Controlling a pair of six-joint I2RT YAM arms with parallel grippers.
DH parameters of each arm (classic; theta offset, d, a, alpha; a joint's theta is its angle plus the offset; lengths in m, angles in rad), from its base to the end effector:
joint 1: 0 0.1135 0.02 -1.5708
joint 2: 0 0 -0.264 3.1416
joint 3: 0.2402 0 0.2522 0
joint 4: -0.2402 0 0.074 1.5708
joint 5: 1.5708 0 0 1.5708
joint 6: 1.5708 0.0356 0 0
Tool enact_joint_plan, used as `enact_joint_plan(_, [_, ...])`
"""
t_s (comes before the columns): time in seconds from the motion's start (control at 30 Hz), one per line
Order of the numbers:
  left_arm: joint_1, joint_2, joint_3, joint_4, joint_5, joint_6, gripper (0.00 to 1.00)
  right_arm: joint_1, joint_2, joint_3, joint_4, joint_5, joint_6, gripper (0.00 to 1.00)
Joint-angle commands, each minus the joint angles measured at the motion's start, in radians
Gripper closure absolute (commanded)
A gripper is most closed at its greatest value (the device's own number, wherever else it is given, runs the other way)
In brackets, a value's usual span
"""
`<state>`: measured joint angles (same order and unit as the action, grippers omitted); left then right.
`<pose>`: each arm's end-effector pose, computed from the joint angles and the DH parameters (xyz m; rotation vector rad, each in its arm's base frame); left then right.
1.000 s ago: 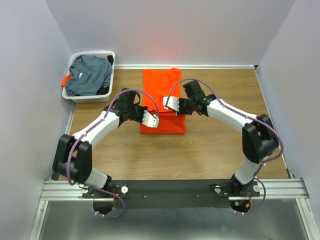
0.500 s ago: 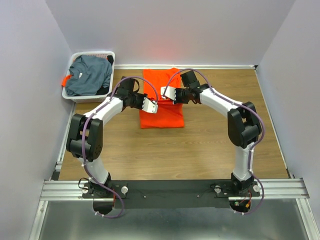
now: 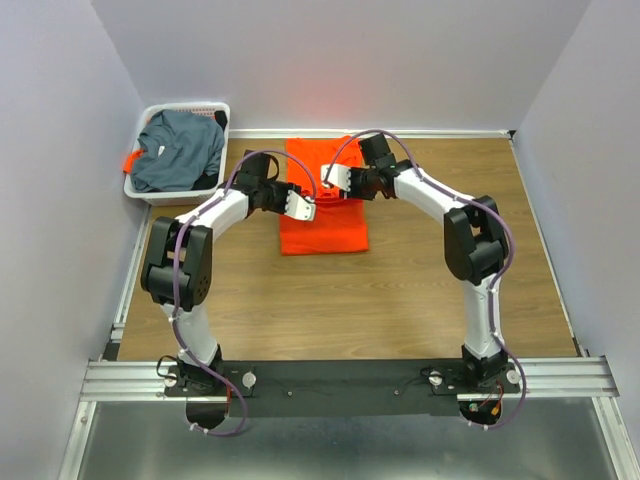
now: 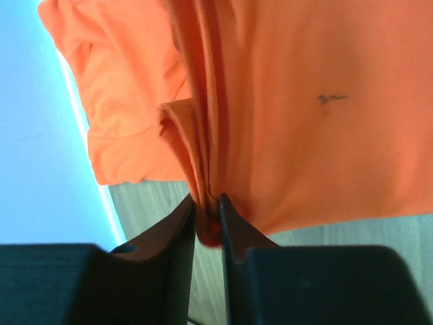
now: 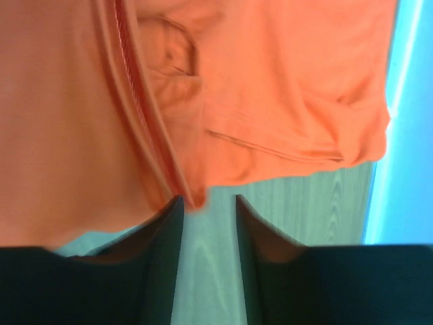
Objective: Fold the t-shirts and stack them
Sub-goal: Fold the folded rectangular tshirt in 1/3 of the way
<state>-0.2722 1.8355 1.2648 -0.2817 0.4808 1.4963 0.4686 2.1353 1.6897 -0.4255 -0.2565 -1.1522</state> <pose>0.3781 -0.1226 0.2070 1.9066 1.2898 0.0346 0.4224 0.2239 0.2021 -1.8177 1.5731 -0.0019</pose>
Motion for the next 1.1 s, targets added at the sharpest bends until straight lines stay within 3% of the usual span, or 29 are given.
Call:
enact_joint_plan(0.0, [0.028, 0.013, 0.05, 0.049, -0.021, -0.045, 0.49, -0.038, 0.047, 0.117, -0.029, 0.069, 0.049, 0.48])
enact_joint_plan(0.17, [0.05, -0.053, 0.076, 0.068, -0.013, -0.184, 0.45, -0.061, 0.019, 0.272, -0.03, 0.063, 0.176, 0.46])
enact_joint_plan(0.37, [0.073, -0.096, 0.129, -0.003, 0.04, -0.462, 0.44, -0.062, -0.133, 0.101, -0.038, 0.033, 0.356, 0.5])
enact_joint_plan(0.47, [0.082, -0.067, 0.179, -0.141, 0.171, -0.632, 0.44, -0.062, -0.158, 0.053, -0.077, 0.007, 0.488, 0.51])
enact_joint_plan(0.6, [0.09, -0.059, 0.102, -0.122, 0.367, -0.91, 0.43, -0.062, -0.16, 0.012, -0.125, -0.125, 0.697, 0.51])
enact_joint_plan(0.83, [0.093, -0.025, -0.024, -0.044, 0.484, -1.099, 0.44, -0.065, -0.111, -0.062, -0.144, -0.32, 0.899, 0.61])
enact_joint_plan(1.07, [0.128, 0.108, -0.116, 0.013, 0.547, -1.225, 0.46, -0.082, -0.022, -0.191, -0.133, -0.434, 1.01, 0.68])
